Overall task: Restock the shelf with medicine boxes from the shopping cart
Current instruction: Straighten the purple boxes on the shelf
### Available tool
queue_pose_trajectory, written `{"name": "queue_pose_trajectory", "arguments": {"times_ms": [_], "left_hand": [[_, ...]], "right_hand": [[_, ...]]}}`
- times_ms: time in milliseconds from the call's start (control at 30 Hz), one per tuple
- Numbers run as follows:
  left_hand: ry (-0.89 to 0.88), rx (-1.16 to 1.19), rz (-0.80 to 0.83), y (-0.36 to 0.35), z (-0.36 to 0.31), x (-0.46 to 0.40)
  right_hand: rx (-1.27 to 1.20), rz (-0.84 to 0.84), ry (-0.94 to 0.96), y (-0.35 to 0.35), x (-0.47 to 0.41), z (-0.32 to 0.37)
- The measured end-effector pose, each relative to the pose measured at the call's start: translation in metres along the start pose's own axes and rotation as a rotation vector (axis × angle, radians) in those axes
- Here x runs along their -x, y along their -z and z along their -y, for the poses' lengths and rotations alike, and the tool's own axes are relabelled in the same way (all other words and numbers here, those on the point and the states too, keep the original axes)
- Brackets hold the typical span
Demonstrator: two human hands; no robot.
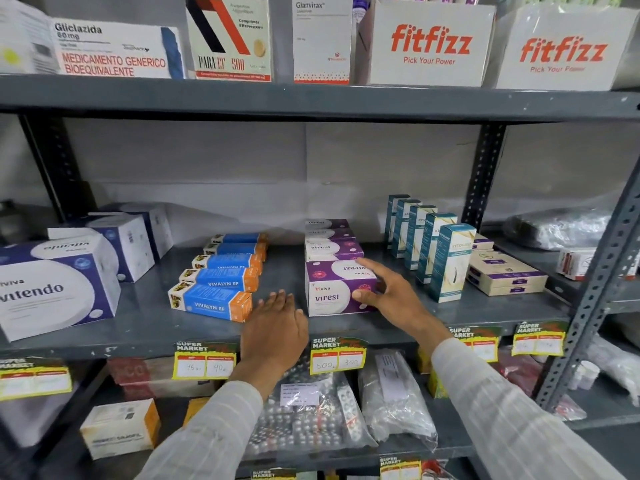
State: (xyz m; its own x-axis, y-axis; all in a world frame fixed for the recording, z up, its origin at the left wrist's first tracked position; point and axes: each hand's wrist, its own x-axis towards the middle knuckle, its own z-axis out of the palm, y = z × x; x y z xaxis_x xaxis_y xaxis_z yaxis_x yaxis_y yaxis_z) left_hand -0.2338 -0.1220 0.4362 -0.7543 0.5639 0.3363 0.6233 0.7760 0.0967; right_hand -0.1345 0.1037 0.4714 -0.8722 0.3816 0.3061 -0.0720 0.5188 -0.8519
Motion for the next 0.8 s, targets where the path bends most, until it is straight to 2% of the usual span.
{"name": "queue_pose_trajectory", "arguments": {"times_ms": [367, 800], "left_hand": [[-0.007, -0.007, -0.007, -0.003, 0.000, -0.001], [0.011, 0.019, -0.015, -0.001, -0.001, 0.000]], "right_hand": [[0.129, -0.092, 0.011, -0.003, 0.003, -0.002], [0.191, -0.050, 0.016, -0.006, 0.010, 0.003]]}}
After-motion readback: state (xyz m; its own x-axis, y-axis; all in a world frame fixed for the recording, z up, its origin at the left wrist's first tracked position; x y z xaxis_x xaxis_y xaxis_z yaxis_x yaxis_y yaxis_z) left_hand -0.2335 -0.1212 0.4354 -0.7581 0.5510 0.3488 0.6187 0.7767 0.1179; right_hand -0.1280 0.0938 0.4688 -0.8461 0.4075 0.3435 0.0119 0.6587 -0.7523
